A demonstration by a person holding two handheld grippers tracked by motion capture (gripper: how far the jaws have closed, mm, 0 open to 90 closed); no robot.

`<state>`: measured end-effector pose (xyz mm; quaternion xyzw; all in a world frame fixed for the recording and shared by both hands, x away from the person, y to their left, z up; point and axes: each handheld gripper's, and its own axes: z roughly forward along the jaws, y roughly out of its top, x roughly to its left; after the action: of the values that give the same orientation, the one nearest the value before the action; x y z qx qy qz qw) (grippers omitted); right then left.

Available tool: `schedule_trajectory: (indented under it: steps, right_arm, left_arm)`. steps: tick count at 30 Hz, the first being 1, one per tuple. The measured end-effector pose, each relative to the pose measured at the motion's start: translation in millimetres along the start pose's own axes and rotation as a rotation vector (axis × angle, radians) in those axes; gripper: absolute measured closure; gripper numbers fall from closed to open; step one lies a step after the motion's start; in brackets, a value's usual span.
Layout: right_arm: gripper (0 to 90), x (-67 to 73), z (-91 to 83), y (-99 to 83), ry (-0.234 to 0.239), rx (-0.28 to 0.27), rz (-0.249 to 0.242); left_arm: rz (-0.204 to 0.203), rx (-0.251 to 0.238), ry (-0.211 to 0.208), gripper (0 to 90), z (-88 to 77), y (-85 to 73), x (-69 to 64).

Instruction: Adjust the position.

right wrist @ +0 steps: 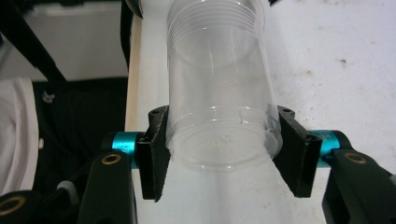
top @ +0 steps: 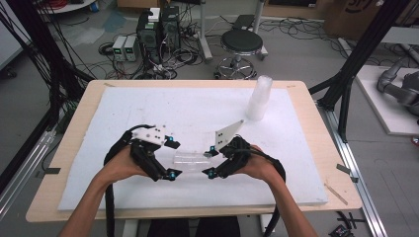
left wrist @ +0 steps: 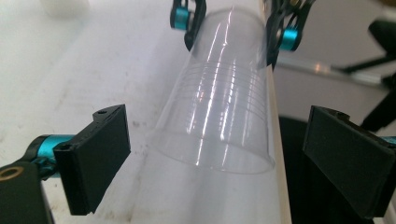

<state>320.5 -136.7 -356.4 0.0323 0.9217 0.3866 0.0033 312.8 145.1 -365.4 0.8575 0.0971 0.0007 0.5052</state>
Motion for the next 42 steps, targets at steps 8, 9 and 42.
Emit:
schedule_trajectory:
  steps: [8,9,42]
  right_arm:
    - [42.8,0.2,-6.3,-18.3,-0.007,-0.166,0.012]
    - [42.8,0.6,-6.8,-21.6,-0.005,-0.201,0.014]
    - [42.8,-1.1,2.7,-44.3,0.045,-0.447,0.039]
  left_arm:
    - [-0.032,-0.196,0.048,7.4,-10.2,-24.1,-3.1]
    - [-0.033,-0.202,0.049,7.4,-9.9,-26.0,-3.4]
    - [-0.057,-0.374,0.012,7.4,13.9,-40.3,-7.6]
